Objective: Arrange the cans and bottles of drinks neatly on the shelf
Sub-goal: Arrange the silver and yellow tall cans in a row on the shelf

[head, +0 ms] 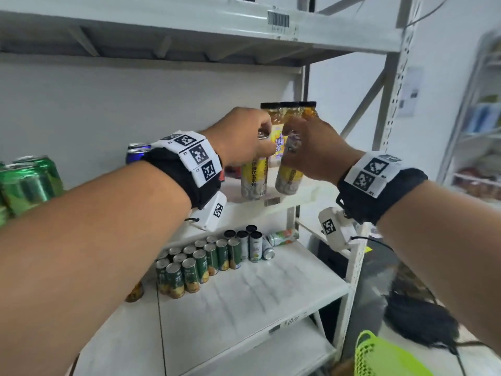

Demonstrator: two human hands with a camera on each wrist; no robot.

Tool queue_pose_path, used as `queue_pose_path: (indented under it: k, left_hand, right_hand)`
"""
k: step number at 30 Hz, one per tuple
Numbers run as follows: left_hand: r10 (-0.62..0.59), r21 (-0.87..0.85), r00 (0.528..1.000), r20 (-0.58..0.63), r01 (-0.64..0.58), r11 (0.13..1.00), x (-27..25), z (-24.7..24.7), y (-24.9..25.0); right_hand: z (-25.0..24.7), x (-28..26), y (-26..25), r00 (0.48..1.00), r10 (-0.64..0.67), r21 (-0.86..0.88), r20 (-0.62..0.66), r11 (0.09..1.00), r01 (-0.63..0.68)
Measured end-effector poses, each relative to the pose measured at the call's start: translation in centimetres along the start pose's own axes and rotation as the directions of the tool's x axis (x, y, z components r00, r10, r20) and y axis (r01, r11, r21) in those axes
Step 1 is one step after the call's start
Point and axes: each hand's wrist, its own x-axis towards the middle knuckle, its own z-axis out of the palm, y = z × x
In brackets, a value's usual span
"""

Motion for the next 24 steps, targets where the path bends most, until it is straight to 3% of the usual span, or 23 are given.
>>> queue_pose_path:
  k: [6,8,15,20,22,23,24]
  left_hand:
    - [0.23,-0.179,0.97,0.082,-0.212,0.961,0.7,6.3,5.6]
    - [0.287,-0.241,0.948,0.14,-0.248,0.938,1.0,10.8,7.7]
    - [0.377,-0.336,0.85,0.369,-0.256,0.907,2.5,27.6,14.2]
    - [0.372,-0.324,0.752,0.545,-0.22,0.92,4.5,41.2,18.3]
    - [0.329,-0.3,0.711,0.622,-0.171,0.938,4.2,44.4,18.7]
    - [0.289,-0.276,0.676,0.678,-0.13,0.952,6.3,52.1,20.9]
    - [0.305,-0.288,0.678,0.668,-0.143,0.947,6.2,52.9,20.8]
  right_hand:
    - [-2.5,-8.1,7.0,0.983,0.185,-0.13,-0.002,0.974,-0.183]
    - [-2.0,-11.4,10.0,0.958,0.281,-0.165,0.051,0.949,-0.27]
    - [2.2,-19.4,21.3,0.887,0.432,-0.221,0.162,0.892,-0.394]
    - [7.6,-23.0,32.2,0.778,0.536,-0.218,0.328,0.844,-0.489]
    - [9.7,-24.3,34.0,0.728,0.552,-0.205,0.407,0.832,-0.516]
    - [13.0,-25.3,41.1,0.672,0.576,-0.216,0.465,0.81,-0.545]
    - [13.5,-25.8,41.5,0.672,0.558,-0.22,0.486,0.823,-0.524]
